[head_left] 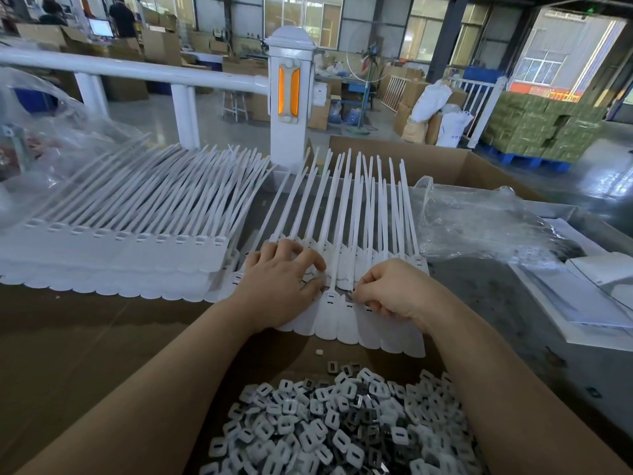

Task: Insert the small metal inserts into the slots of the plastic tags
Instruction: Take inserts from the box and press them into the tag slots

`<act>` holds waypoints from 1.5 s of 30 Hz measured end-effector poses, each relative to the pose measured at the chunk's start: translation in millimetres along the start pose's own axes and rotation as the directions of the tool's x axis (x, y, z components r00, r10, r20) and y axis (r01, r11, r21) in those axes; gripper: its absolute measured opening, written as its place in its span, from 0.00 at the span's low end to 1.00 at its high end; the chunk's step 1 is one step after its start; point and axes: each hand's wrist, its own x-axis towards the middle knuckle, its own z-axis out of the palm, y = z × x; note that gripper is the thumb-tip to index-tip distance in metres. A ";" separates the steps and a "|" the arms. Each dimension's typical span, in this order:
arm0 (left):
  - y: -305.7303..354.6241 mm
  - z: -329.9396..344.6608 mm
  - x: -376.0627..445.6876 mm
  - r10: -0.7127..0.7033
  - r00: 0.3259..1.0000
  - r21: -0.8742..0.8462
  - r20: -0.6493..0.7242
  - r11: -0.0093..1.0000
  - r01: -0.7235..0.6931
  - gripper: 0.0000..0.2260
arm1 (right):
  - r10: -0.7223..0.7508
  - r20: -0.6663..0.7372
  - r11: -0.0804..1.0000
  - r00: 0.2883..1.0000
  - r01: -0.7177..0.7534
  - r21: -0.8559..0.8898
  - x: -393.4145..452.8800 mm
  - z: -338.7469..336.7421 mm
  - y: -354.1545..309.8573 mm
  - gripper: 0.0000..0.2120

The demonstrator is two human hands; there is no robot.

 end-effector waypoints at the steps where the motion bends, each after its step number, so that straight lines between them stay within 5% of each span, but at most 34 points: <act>1: 0.1 0.1 0.0 -0.002 1.000 0.001 -0.001 1.000 0.002 0.14 | -0.003 0.000 1.000 1.000 0.003 -0.004 0.2 0.5 0.1 0.05; 38: -2.2 4.6 2.1 0.008 1.000 0.005 -0.030 1.000 -0.008 0.14 | -0.189 0.047 0.980 0.981 0.191 -0.050 -7.1 -7.1 -2.2 0.05; 41: -2.2 3.7 -0.3 0.035 0.999 0.037 -0.034 0.999 -0.034 0.16 | -0.314 0.178 0.947 0.932 0.321 -0.008 -17.5 -8.0 -14.4 0.04; 45: -1.8 1.4 -2.3 0.060 0.998 0.106 0.008 0.992 -0.061 0.19 | -0.428 0.557 0.811 0.712 0.574 -0.110 -38.9 7.2 -40.4 0.05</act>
